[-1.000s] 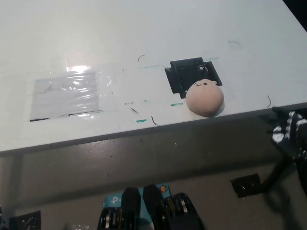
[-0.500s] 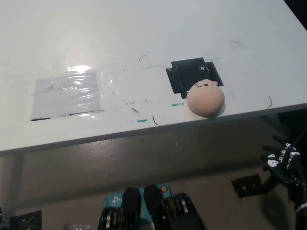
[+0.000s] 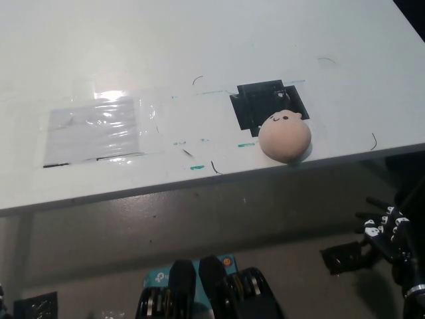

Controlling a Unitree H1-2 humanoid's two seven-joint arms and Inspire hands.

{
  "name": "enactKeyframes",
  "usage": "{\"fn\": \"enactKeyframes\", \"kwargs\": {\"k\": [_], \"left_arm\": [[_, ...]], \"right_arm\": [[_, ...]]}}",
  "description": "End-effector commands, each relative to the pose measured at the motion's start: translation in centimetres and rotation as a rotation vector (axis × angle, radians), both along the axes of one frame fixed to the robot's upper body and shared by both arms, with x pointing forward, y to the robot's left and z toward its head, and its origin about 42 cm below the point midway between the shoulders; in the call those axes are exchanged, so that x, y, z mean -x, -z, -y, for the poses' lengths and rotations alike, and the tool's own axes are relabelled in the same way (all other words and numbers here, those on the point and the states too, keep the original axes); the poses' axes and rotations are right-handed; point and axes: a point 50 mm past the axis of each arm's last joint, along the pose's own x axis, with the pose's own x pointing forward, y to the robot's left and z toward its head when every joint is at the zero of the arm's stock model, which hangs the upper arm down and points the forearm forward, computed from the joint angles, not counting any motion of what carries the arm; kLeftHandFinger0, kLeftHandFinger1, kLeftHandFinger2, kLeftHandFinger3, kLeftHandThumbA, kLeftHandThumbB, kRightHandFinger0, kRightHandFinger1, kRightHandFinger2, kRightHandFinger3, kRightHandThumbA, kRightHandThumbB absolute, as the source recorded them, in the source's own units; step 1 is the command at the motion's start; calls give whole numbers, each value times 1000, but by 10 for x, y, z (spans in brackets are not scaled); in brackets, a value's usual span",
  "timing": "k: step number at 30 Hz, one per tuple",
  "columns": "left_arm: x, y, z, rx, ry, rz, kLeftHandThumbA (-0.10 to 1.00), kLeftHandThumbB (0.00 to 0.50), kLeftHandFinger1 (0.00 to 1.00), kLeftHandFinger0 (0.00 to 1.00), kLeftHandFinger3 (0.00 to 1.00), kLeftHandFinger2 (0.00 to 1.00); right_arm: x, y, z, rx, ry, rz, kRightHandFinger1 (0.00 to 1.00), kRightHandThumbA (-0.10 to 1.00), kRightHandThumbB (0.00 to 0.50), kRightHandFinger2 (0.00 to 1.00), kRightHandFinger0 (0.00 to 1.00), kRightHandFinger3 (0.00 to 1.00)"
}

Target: The robot uses its right hand to grab and squeeze a pink dumpling toy kept on the black mask on the desk

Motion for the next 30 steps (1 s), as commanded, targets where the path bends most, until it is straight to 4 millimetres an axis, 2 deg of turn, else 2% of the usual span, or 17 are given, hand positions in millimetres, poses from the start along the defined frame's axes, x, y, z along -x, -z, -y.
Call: {"fn": "enactKeyframes", "kwargs": {"k": [1, 5, 7, 10, 13, 22, 25, 30], "left_arm": [[-4, -13, -12, -31, -19, 51, 1000, 500, 25, 0, 166, 114], [-3, -14, -12, -36, -17, 50, 1000, 500, 27, 0, 171, 119], [-3, -14, -12, -37, -16, 49, 1000, 500, 32, 0, 178, 134], [-4, -13, -11, -33, -14, 55, 1000, 500, 29, 0, 173, 122], [-4, -12, -13, -37, -12, 50, 1000, 500, 23, 0, 189, 125], [-6, -13, -11, -29, -19, 52, 1000, 500, 7, 0, 145, 87], [-7, -13, -11, -34, -19, 54, 1000, 500, 12, 0, 182, 120], [-7, -14, -11, -31, -10, 57, 1000, 500, 28, 0, 158, 117]], "right_arm": [[-10, -11, -1, -23, -8, 58, 403, 303, 198, 539, 303, 766], [-11, -10, 0, -18, -8, 49, 380, 314, 206, 501, 284, 779], [-11, -11, 0, -18, -8, 46, 363, 297, 191, 489, 265, 785], [-10, -10, 2, -6, -13, 45, 375, 309, 187, 509, 282, 796], [-9, -11, 2, -4, -15, 46, 384, 284, 163, 522, 304, 800], [-12, -13, 2, 5, -12, 36, 355, 285, 168, 511, 255, 786], [-12, -13, 2, -5, -19, 39, 344, 258, 155, 512, 248, 805], [-14, -13, 2, 14, -17, 42, 351, 254, 161, 504, 257, 803]]}}
